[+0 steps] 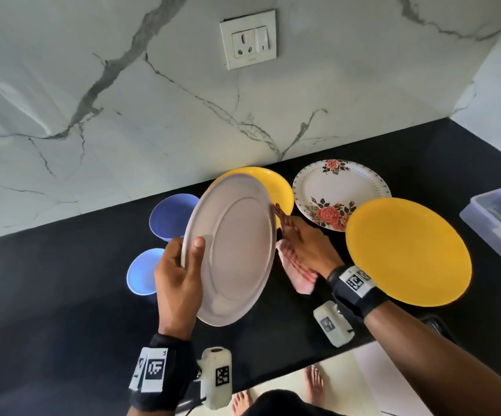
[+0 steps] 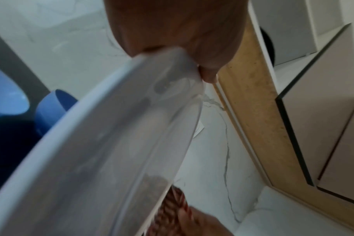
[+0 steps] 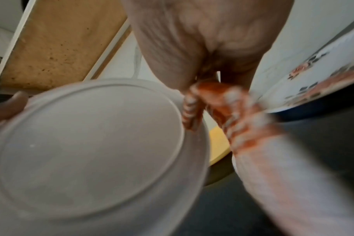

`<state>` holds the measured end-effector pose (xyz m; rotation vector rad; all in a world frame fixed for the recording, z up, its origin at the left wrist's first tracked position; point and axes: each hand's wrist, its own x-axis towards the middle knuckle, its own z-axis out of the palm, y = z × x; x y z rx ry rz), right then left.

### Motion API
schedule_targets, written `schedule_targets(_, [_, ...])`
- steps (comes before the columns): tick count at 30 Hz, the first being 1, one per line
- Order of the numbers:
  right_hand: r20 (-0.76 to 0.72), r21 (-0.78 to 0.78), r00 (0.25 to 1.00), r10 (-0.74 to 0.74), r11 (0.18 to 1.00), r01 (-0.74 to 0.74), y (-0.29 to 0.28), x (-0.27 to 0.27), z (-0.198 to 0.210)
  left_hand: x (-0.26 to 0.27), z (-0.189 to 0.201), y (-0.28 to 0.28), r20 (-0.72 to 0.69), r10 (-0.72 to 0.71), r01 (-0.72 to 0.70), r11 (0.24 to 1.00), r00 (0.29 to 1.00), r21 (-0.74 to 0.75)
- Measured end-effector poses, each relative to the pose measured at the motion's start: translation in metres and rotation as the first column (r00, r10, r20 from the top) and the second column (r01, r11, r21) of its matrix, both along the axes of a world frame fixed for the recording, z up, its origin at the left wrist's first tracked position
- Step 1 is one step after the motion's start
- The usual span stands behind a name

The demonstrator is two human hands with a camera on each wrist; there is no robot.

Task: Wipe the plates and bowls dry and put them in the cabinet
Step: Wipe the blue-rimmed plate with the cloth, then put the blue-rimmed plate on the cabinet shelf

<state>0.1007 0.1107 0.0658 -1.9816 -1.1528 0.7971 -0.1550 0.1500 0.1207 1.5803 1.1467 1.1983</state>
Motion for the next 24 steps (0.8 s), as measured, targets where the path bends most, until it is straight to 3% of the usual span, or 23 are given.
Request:
schedule_targets(3, [0.107, -0.055, 0.989, 0.099, 0.994, -0.093, -0.020, 0.011, -0.001, 0.004, 0.018, -0.006, -0.027, 0.029, -0.026, 0.993, 0.999, 0.114])
schedule_targets(7, [0.079, -0.103, 0.950, 0.303, 0.950, -0.294, -0.035, 0.013, 0.001, 0.009, 0.033, -0.013, -0.186, 0.025, 0.027, 0.962, 0.982, 0.270])
schedule_targets(10, [0.066, 0.085, 0.965, 0.252, 0.962, -0.258, -0.039, 0.013, 0.010, 0.010, 0.043, -0.021, -0.333, 0.032, 0.107, 0.914, 0.942, 0.391])
schedule_targets(13, [-0.191, 0.339, 0.958, 0.214, 0.930, -0.140, -0.033, 0.023, 0.037, 0.008, 0.057, -0.029, -0.417, 0.007, 0.223, 0.835, 0.909, 0.502])
schedule_targets(15, [-0.260, 0.387, 0.919, 0.296, 0.904, -0.182, -0.029, 0.029, 0.056, 0.002, 0.067, -0.035, -0.439, 0.016, 0.251, 0.802, 0.898, 0.542])
schedule_targets(17, [-0.244, 0.418, 0.899, 0.363, 0.876, -0.240, -0.026, 0.032, 0.067, -0.007, 0.078, -0.040, -0.440, 0.000, 0.275, 0.780, 0.898, 0.562])
schedule_targets(21, [-0.261, 0.557, 0.895, 0.362, 0.814, -0.167, -0.023, 0.028, 0.093, -0.023, 0.106, -0.046, -0.492, -0.074, 0.413, 0.660, 0.867, 0.628])
schedule_targets(24, [-0.181, 0.585, 0.899, 0.399, 0.778, -0.228, -0.021, 0.018, 0.117, -0.035, 0.126, -0.042, -0.514, -0.069, 0.443, 0.613, 0.855, 0.655])
